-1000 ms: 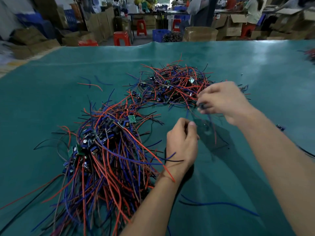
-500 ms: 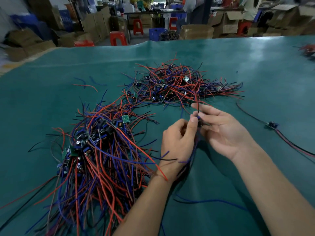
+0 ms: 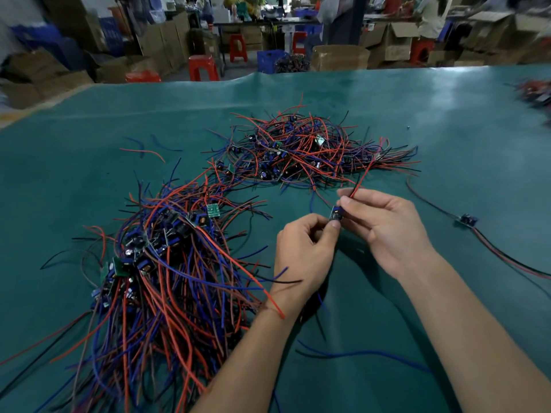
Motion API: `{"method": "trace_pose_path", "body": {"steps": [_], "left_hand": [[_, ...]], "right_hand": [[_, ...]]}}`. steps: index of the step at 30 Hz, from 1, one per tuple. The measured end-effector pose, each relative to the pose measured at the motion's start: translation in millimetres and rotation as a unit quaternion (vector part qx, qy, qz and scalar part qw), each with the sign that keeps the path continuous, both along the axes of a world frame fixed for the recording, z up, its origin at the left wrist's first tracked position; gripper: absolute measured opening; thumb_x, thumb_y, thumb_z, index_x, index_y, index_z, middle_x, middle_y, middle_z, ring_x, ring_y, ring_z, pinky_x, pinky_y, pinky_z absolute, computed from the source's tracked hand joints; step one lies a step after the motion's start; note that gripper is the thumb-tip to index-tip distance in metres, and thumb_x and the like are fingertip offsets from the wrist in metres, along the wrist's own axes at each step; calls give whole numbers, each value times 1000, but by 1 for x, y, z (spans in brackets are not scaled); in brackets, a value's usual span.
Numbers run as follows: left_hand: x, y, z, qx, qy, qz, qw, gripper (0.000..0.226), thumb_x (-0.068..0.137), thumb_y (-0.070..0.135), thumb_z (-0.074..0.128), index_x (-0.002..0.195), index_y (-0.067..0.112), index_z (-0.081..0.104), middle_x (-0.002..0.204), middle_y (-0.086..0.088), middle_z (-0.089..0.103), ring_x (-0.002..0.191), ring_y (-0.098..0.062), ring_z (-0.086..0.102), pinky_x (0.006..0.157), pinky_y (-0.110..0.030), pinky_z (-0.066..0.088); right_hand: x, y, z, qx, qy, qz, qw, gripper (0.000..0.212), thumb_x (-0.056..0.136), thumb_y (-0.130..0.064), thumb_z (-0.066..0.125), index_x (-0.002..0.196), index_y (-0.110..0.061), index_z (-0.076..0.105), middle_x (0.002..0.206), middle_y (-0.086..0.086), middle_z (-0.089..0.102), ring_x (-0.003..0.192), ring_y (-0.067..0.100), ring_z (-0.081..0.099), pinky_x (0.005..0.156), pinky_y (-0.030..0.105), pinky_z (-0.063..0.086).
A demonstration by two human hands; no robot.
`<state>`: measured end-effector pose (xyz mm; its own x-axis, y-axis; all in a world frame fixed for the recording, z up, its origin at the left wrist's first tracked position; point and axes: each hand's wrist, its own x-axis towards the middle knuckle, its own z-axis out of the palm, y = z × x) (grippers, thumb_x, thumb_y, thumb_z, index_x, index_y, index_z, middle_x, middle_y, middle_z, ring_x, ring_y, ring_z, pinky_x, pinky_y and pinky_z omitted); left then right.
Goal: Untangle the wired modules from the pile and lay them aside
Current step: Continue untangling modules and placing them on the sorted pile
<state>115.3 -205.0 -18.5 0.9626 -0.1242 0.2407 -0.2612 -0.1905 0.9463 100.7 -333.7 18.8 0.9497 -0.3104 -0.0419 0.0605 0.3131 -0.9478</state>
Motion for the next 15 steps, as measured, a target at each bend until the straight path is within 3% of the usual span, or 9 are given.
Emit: {"method": "trace_pose_path", "body": {"steps": [3, 5, 8, 11, 15], "left_hand": [[0, 0, 2, 12, 0, -23, 1000, 37, 84, 37, 54, 82, 4, 71, 70, -20, 64, 62, -28, 53, 65, -45, 50], [-1, 1, 4, 13, -1, -25, 1000, 36, 84, 35, 53, 81, 4, 70, 74, -24, 65, 62, -25, 52, 66, -48, 50], [-1, 2, 4, 28, -8, -28, 999, 32, 84, 33, 54, 78, 8, 71, 68, -21, 63, 58, -15, 44, 59, -39, 44], [-3, 2, 5, 43, -7, -40, 998, 28, 84, 33, 54, 75, 12, 70, 66, -17, 63, 56, -12, 41, 56, -33, 36], [-3, 3, 4, 54, -12, -51, 997, 23, 90, 26, 59, 76, 10, 69, 58, -6, 57, 54, -9, 41, 55, -30, 36]], "right_hand": [[1, -3, -2, -61, -24, -23, 998, 12, 85, 5, 73, 88, -6, 77, 74, 6, 73, 68, 16, 71, 65, 24, 59], [2, -4, -3, -134, -42, -56, 989, 16, 84, 4, 75, 79, -11, 78, 70, 3, 73, 65, 14, 69, 64, 23, 59], [6, -11, -5, -199, -53, -120, 971, 22, 84, 0, 79, 73, -18, 78, 66, 1, 72, 63, 15, 66, 65, 26, 59], [7, -26, -6, -253, -67, -181, 948, 19, 83, -6, 81, 75, -22, 77, 68, -1, 72, 66, 17, 64, 68, 37, 57], [5, -42, -5, -234, -88, -265, 931, 20, 82, -9, 81, 75, -26, 75, 66, -11, 71, 63, 12, 61, 66, 37, 54]]}}
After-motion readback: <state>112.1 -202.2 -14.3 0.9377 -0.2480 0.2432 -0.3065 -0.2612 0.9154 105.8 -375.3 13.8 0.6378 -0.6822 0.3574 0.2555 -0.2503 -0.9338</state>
